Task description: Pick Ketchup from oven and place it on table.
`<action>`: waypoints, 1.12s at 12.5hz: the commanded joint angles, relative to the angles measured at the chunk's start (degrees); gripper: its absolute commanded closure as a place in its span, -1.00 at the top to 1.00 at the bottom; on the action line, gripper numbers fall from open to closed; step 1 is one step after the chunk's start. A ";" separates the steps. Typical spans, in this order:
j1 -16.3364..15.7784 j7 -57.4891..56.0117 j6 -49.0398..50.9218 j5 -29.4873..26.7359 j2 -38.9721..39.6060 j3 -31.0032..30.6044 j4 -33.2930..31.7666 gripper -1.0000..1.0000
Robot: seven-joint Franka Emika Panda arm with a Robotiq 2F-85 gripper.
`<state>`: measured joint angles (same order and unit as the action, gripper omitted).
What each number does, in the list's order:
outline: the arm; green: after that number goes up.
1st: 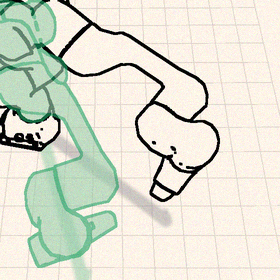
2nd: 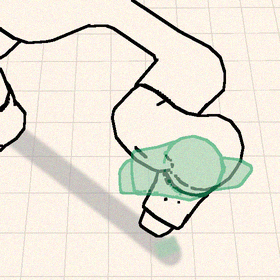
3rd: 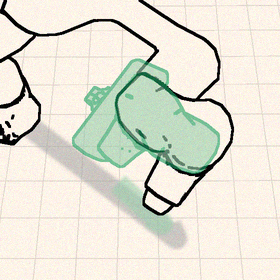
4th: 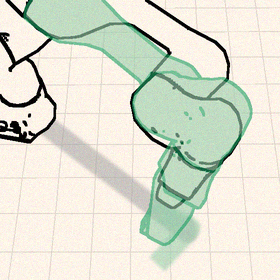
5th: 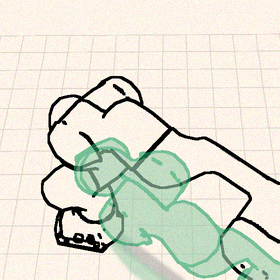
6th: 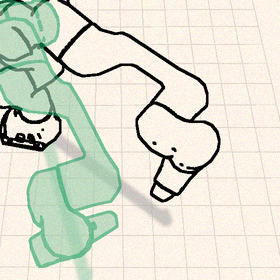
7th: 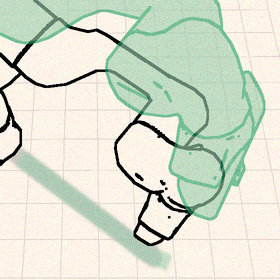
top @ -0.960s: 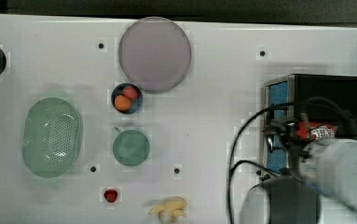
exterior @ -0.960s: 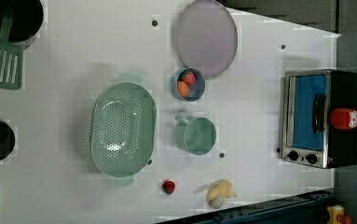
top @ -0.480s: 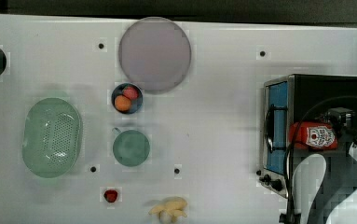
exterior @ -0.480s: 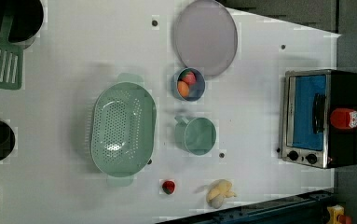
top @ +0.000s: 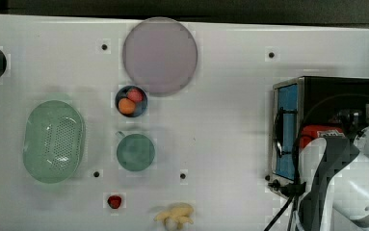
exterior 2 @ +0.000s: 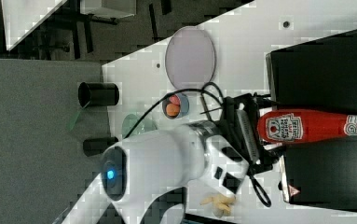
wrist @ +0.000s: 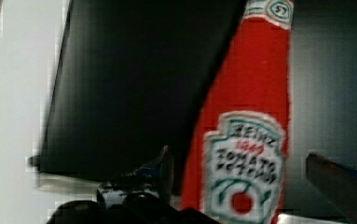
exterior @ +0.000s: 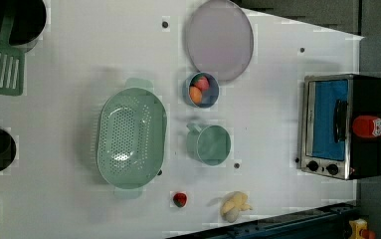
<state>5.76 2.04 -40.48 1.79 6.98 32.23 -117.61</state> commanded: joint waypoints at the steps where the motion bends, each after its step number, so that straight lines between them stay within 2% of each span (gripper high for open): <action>1: 0.67 -1.90 -0.46 -5.40 1.46 0.98 -0.11 1.00; 3: 0.68 -1.91 -2.30 -5.41 1.92 0.93 0.25 0.99; 4: 0.81 -1.91 -2.32 -5.41 1.98 1.07 0.06 0.78; 5: 0.83 -1.91 -2.36 -5.43 2.37 1.06 0.00 0.40; 6: 0.81 -1.91 -2.37 -5.43 2.75 1.05 0.06 0.16; 7: 0.79 -1.91 -2.39 -5.43 2.82 1.04 0.28 0.01; 10: -0.61 -1.98 1.72 -5.39 -0.71 -1.32 4.63 0.01; 14: -2.31 -0.06 16.59 -5.39 -6.89 -6.80 8.06 0.01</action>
<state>4.61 1.50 -25.58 -3.97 4.26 28.17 -111.91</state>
